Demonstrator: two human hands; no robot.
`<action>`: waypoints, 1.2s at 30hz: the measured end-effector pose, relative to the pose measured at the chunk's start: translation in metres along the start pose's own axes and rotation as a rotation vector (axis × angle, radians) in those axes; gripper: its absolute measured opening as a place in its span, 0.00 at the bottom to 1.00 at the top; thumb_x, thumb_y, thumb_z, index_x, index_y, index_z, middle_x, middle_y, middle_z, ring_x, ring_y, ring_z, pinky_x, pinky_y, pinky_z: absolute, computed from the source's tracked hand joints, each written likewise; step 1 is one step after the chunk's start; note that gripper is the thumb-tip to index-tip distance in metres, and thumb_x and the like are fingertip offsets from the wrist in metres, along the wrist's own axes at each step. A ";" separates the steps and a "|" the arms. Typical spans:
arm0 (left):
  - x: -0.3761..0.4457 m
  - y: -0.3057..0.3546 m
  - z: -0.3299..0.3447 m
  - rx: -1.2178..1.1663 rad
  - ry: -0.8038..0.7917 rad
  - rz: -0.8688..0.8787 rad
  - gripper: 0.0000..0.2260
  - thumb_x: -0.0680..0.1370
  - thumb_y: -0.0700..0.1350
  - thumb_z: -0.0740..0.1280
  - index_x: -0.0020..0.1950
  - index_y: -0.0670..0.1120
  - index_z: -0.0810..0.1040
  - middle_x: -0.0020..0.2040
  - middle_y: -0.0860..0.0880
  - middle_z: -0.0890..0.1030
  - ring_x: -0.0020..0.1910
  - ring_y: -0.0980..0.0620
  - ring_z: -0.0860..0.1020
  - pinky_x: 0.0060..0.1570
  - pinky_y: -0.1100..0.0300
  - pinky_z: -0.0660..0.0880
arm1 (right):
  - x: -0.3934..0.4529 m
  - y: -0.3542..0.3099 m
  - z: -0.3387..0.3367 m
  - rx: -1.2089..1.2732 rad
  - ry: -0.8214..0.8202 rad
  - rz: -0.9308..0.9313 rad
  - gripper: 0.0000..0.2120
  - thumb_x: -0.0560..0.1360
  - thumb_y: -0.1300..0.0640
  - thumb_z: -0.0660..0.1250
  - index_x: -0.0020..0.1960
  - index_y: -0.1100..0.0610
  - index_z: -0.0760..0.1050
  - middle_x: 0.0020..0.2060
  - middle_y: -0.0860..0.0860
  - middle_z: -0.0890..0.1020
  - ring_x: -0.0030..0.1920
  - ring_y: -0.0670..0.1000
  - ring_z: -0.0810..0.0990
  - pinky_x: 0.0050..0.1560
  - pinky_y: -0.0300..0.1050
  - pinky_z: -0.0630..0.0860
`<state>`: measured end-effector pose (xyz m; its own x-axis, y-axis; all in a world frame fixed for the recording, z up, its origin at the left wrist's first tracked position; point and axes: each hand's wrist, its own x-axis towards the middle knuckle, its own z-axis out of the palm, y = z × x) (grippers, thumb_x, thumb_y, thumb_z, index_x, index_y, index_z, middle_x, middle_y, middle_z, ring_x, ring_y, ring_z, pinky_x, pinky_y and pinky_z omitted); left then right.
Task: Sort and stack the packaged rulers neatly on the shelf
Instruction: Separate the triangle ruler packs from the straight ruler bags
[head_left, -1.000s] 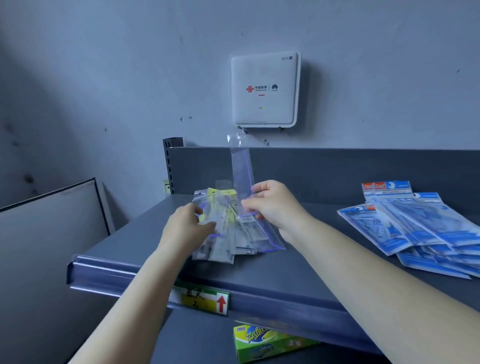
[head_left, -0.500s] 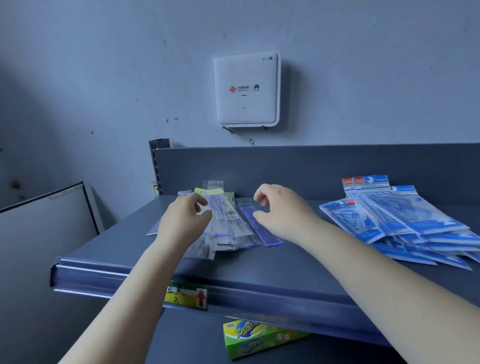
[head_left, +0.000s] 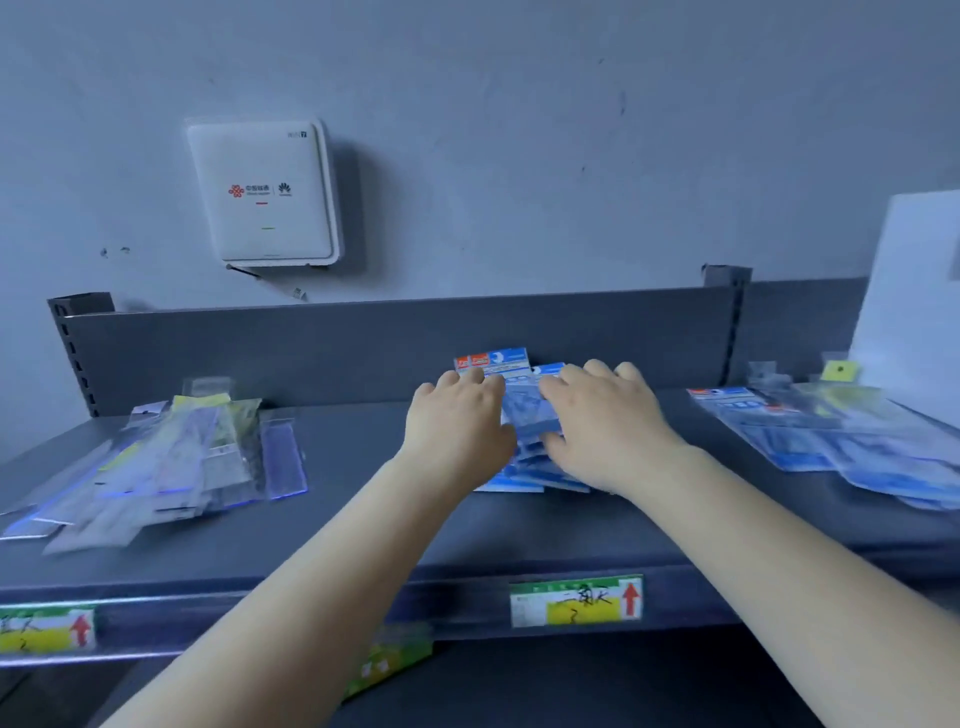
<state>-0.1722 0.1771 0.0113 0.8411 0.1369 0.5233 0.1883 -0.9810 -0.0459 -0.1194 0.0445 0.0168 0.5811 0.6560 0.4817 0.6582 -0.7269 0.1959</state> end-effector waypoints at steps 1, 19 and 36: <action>0.003 0.019 0.002 0.003 -0.007 0.030 0.17 0.79 0.52 0.59 0.64 0.46 0.69 0.60 0.50 0.73 0.61 0.47 0.70 0.56 0.56 0.65 | -0.009 0.017 0.000 -0.017 -0.003 0.014 0.13 0.77 0.49 0.58 0.59 0.53 0.68 0.55 0.49 0.73 0.58 0.54 0.69 0.56 0.48 0.62; 0.051 0.243 0.043 -0.013 -0.083 0.209 0.17 0.78 0.53 0.58 0.65 0.46 0.67 0.59 0.50 0.73 0.59 0.47 0.71 0.53 0.57 0.64 | -0.115 0.229 0.012 -0.023 -0.073 0.243 0.18 0.76 0.47 0.58 0.65 0.51 0.67 0.60 0.48 0.72 0.64 0.53 0.68 0.64 0.49 0.62; 0.118 0.276 0.096 -0.174 -0.469 0.024 0.17 0.79 0.57 0.57 0.61 0.49 0.71 0.64 0.50 0.75 0.63 0.46 0.71 0.57 0.54 0.63 | -0.129 0.325 0.042 0.327 -0.270 0.652 0.26 0.75 0.41 0.63 0.64 0.59 0.69 0.61 0.54 0.75 0.59 0.56 0.74 0.54 0.46 0.71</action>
<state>0.0276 -0.0642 -0.0211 0.9891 0.1219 0.0826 0.1125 -0.9875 0.1101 0.0395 -0.2682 -0.0176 0.9681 0.1739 0.1806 0.2271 -0.9135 -0.3375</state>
